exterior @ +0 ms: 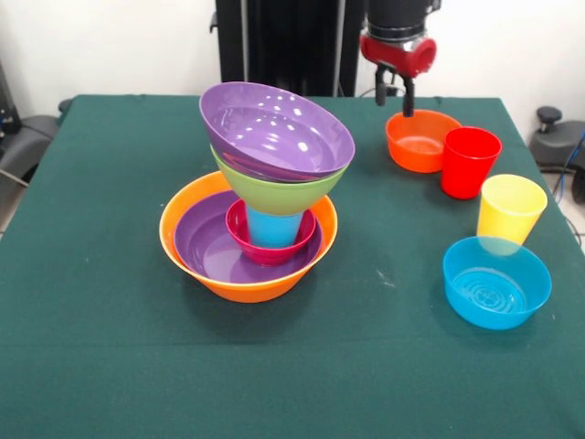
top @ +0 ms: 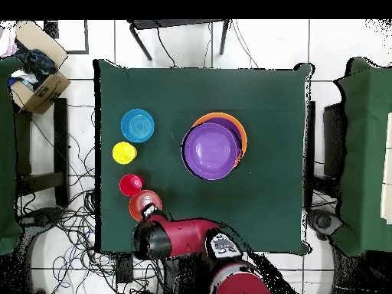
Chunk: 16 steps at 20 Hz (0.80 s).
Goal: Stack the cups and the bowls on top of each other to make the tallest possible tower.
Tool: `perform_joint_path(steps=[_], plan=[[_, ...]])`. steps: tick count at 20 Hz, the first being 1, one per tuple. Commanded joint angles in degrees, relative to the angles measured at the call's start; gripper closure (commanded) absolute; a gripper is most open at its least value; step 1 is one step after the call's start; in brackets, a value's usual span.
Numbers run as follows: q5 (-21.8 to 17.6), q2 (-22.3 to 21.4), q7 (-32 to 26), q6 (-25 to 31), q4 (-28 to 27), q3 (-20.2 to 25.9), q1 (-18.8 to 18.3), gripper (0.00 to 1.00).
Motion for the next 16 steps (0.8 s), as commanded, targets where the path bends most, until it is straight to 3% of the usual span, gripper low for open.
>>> perform_joint_path(steps=[1, 8, 16], plan=[[-4.58, 9.03, -3.19, -0.47, -8.40, 1.57, 3.89, 0.00], [-6.24, 15.88, -1.94, -3.44, -12.86, -5.70, 8.77, 0.00], [-5.95, 13.88, -2.05, 0.88, -13.79, -7.46, 9.05, 0.00]])
